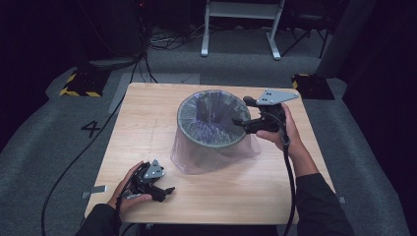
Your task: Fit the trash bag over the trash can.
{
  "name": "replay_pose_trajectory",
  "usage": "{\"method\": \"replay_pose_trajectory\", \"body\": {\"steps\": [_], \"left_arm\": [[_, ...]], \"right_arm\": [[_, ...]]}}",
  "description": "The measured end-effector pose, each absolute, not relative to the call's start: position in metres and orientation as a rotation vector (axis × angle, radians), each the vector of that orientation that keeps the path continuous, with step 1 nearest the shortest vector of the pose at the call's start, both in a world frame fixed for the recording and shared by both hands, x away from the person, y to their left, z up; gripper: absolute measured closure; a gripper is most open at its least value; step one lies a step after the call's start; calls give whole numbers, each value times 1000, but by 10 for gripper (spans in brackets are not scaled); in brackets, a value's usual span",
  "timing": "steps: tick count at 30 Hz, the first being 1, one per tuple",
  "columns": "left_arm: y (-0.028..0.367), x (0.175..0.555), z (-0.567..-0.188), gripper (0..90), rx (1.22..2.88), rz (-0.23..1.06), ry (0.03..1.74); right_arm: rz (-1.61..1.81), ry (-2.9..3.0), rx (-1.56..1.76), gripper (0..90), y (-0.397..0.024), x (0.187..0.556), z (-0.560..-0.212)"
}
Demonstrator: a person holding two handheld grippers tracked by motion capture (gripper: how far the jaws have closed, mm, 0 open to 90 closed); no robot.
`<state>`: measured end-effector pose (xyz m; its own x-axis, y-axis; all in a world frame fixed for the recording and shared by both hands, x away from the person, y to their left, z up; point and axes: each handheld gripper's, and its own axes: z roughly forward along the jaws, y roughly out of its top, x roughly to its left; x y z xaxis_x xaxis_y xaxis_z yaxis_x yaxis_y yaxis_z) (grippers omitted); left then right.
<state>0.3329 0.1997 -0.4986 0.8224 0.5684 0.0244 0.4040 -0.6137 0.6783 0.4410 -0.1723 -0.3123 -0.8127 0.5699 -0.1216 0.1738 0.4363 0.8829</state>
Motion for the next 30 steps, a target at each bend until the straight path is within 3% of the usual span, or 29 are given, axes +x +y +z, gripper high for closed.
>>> {"method": "replay_pose_trajectory", "body": {"steps": [13,30], "left_arm": [[204,334,-504,140,2255,293,730],[204,336,-504,134,2257,283,722]], "right_arm": [[1217,2377,630,211,-135,466,-319],[1019,2479,585,240,-112,468,-325]]}}
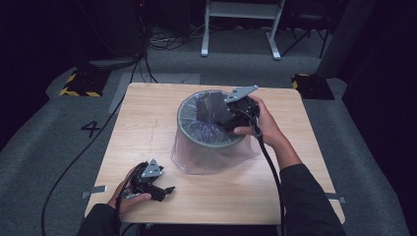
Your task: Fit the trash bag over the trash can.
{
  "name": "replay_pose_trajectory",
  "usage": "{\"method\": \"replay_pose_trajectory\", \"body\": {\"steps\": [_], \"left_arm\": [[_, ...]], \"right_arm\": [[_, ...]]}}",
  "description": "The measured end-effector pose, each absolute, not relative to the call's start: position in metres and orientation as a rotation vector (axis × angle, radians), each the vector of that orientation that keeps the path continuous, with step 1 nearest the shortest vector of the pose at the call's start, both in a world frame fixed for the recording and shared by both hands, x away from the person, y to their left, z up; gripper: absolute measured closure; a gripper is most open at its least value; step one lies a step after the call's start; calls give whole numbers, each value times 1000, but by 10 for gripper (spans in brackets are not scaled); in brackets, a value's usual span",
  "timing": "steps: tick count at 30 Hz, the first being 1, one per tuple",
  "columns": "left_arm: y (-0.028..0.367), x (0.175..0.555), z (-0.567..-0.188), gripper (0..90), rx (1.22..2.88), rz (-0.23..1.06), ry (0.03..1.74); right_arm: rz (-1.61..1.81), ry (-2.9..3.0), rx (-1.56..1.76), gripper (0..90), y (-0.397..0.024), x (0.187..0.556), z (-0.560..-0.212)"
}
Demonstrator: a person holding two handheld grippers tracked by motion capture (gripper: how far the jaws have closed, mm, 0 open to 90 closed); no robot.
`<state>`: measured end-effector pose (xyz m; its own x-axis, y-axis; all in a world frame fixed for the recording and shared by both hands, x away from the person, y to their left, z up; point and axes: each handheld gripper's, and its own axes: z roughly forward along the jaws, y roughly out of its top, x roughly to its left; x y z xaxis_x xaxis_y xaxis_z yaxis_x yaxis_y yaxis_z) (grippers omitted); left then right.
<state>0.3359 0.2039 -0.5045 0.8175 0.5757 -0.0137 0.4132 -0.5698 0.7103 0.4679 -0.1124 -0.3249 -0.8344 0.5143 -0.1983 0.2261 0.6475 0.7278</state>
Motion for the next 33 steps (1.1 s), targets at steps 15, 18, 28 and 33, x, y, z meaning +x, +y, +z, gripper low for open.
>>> {"method": "replay_pose_trajectory", "body": {"steps": [15,18,28,33], "left_arm": [[204,337,-504,134,2260,285,718],[204,337,-504,134,2260,285,718],[204,337,-504,134,2260,285,718],[204,337,-504,134,2260,285,718]], "right_arm": [[844,2594,610,223,-114,473,-332],[806,2593,593,222,-111,473,-333],[807,2581,522,209,-107,467,-332],[787,2615,466,222,-104,464,-334]]}}
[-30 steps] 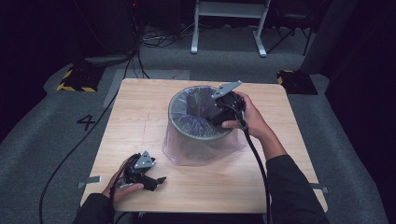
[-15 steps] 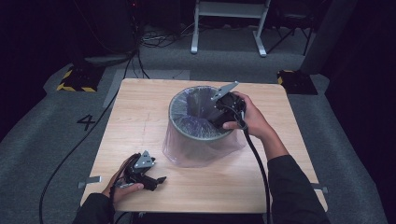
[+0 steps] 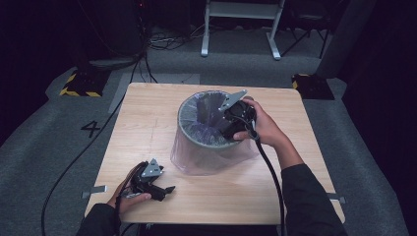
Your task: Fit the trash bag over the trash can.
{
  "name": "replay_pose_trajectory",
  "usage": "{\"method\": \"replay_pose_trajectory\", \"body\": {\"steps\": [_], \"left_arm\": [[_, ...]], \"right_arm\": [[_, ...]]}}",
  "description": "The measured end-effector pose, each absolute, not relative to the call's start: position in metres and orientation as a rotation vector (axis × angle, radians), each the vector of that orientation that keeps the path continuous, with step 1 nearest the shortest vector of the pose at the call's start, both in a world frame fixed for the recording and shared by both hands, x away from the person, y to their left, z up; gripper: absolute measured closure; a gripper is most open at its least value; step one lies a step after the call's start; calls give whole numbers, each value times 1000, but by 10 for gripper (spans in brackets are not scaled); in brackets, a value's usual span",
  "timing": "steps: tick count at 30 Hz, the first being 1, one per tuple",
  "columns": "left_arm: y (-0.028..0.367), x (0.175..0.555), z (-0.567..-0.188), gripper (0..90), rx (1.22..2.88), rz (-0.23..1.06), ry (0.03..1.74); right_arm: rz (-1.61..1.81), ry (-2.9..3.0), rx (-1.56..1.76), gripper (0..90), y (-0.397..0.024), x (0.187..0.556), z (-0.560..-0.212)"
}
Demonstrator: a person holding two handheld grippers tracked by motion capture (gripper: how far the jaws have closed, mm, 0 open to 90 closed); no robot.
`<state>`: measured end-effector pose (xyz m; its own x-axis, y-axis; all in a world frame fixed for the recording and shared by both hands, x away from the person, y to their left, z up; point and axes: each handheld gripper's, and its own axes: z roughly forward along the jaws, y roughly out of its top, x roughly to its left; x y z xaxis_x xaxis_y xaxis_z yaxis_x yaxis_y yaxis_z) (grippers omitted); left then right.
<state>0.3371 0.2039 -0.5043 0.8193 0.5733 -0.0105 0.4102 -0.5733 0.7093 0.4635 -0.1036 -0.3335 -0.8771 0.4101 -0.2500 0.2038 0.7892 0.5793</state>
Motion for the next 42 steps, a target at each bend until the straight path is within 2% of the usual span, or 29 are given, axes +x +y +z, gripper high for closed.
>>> {"method": "replay_pose_trajectory", "body": {"steps": [10,20,32,42], "left_arm": [[204,337,-504,134,2260,285,717],[204,337,-504,134,2260,285,717],[204,337,-504,134,2260,285,717],[204,337,-504,134,2260,285,717]], "right_arm": [[730,2650,480,215,-102,465,-334],[986,2514,555,215,-120,457,-314],[1132,2459,549,200,-151,432,-305],[1126,2387,529,213,-175,400,-305]]}}
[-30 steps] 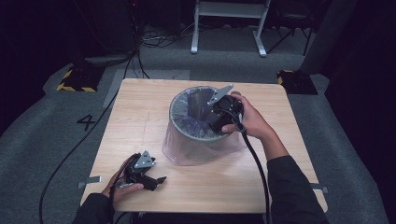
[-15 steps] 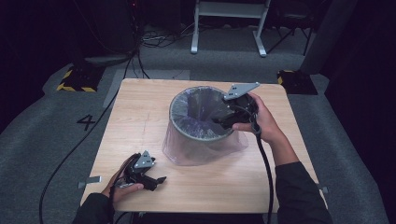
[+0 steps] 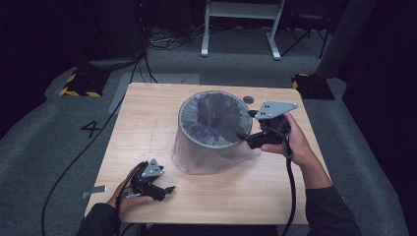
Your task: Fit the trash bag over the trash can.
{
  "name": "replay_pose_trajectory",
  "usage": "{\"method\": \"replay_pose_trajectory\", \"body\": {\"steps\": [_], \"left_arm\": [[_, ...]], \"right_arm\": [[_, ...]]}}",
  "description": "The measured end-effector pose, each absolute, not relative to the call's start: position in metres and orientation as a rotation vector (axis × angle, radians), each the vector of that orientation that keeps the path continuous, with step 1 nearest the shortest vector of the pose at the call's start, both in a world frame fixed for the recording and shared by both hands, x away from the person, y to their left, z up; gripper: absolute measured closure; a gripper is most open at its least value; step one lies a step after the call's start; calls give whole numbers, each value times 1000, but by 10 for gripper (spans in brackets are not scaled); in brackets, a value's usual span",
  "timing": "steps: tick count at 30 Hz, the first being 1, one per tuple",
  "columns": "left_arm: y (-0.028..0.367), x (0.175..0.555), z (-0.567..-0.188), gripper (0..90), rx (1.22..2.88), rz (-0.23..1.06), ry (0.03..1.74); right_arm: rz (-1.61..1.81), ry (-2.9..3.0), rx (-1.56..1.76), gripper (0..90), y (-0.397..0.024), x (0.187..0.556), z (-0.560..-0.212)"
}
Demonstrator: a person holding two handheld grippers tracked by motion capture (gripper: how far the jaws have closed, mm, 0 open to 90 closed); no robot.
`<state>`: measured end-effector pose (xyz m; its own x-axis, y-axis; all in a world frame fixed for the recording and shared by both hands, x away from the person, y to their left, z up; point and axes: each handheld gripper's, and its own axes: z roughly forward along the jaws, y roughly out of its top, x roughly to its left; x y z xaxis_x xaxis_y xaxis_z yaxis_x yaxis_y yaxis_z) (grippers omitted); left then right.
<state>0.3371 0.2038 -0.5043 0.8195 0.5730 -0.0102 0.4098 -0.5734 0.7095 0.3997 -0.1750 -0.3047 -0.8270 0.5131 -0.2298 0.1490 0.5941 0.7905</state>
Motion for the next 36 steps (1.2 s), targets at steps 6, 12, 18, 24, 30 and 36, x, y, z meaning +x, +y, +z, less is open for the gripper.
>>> {"method": "replay_pose_trajectory", "body": {"steps": [6,12,18,24,30,36], "left_arm": [[204,337,-504,134,2260,285,716],[204,337,-504,134,2261,284,716],[204,337,-504,134,2261,284,715],[204,337,-504,134,2260,284,716],[204,337,-504,135,2260,285,716],[204,337,-504,135,2260,284,716]], "right_arm": [[1089,2342,535,213,-183,386,-311],[1094,2325,511,202,-194,371,-316],[1096,2328,554,197,-208,364,-331],[1083,2350,597,197,-218,361,-352],[1034,2373,635,194,-226,360,-379],[989,2414,646,187,-232,356,-404]]}}
